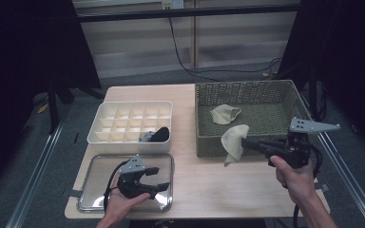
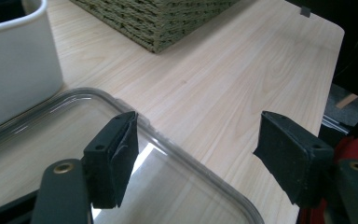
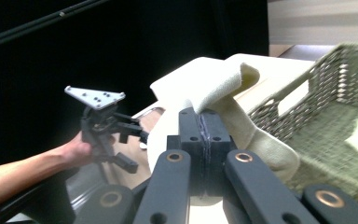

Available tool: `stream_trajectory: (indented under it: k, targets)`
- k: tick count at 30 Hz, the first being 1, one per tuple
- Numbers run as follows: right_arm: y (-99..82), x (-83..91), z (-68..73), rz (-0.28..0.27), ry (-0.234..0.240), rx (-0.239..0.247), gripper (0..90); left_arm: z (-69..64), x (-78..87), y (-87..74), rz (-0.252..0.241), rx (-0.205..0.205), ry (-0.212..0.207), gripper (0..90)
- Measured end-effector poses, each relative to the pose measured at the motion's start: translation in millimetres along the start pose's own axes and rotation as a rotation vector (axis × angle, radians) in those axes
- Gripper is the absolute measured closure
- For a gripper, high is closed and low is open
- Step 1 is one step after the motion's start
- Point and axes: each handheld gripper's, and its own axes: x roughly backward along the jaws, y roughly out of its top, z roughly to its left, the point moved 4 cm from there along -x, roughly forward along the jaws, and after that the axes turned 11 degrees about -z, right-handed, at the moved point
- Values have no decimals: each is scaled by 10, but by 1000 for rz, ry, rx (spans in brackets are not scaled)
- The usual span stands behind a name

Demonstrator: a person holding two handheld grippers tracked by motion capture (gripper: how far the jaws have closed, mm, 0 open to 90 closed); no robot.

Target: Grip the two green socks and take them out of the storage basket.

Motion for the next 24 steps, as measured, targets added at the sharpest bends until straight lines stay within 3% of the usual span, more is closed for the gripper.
stream_trajectory:
  k: [13,17,24]
  targets:
    - [-593,-165,-126,92,10,-62,896,-83,-208,66,5,-11,-34,292]
    - [-762,-242,-146,112,23,-86,896,-148,-260,56,12,-24,-60,354]
    - [-1040,-406,-207,208,16,-94,896,-219,-298,37,15,-42,-94,475]
